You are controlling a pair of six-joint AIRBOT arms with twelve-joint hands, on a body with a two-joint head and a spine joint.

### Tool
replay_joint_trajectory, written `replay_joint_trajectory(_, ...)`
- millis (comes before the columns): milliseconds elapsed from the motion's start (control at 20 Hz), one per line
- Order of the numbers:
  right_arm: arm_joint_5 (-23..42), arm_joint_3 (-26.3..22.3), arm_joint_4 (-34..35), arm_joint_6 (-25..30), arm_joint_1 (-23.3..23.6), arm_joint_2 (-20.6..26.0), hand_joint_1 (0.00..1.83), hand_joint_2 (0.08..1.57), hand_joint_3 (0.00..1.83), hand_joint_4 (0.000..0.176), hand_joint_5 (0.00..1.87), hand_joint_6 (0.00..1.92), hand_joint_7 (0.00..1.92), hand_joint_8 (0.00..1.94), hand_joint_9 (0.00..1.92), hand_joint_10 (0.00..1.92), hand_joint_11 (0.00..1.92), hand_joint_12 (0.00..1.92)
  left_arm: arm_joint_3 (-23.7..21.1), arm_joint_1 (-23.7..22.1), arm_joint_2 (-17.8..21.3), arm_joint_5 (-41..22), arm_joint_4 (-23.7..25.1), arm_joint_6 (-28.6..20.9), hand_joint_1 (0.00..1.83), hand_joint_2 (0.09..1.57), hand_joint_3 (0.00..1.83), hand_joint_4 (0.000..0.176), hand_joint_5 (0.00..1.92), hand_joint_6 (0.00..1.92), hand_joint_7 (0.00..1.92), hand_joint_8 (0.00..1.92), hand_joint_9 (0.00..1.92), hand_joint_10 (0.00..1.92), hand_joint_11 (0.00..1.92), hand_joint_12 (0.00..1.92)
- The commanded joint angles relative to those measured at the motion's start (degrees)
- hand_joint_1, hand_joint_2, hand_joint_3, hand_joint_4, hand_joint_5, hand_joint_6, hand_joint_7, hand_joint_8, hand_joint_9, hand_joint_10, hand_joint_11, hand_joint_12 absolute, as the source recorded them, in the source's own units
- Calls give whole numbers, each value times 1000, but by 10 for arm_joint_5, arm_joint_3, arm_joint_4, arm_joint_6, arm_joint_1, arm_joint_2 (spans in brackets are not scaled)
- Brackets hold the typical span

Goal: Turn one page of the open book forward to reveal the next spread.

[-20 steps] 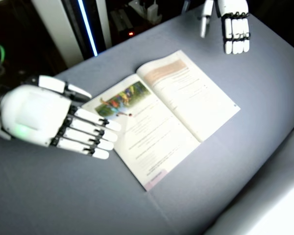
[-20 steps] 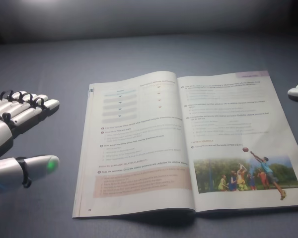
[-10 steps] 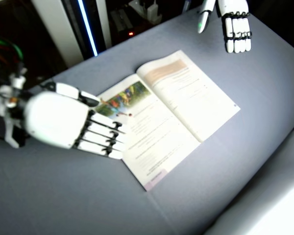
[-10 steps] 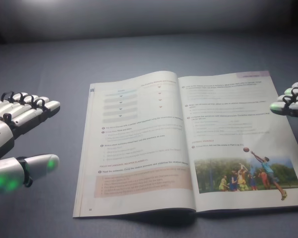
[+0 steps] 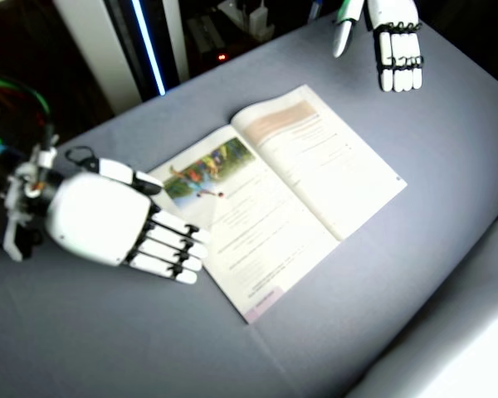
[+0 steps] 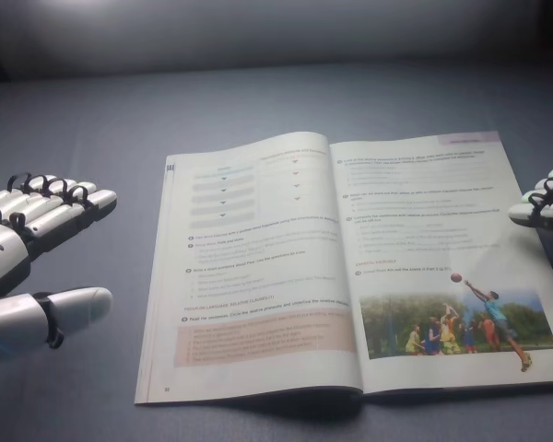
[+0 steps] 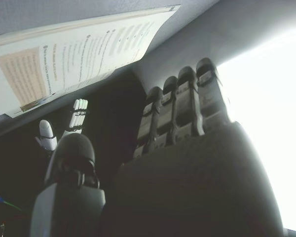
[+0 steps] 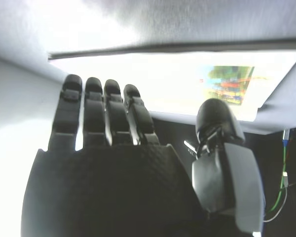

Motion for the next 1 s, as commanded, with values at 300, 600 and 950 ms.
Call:
replay_joint_trajectory(300, 4, 5, -66, 27, 29, -15, 0, 1220, 0, 0, 36, 12, 25, 9, 1, 1, 11, 5, 5, -6, 0, -75, -2, -9, 0, 1341, 11, 0, 49, 4, 48, 8, 21, 5, 0, 0)
replay_joint_trajectory(600, 4, 15, -89, 50, 39, -43, 0, 1185, 0, 0, 48, 9, 34, 6, 0, 0, 0, 0, 7, -7, -3, -79, -2, -14, 0, 1341, 6, 0, 55, 4, 49, 5, 30, 6, 24, 10)
replay_joint_trajectory(950, 30, 39, -74, 59, 66, -87, 0, 1199, 0, 0, 18, 0, 6, 1, 0, 0, 0, 0, 7, -6, -3, -83, -3, -16, 0, 1336, 2, 0, 63, 4, 60, 5, 43, 6, 45, 21)
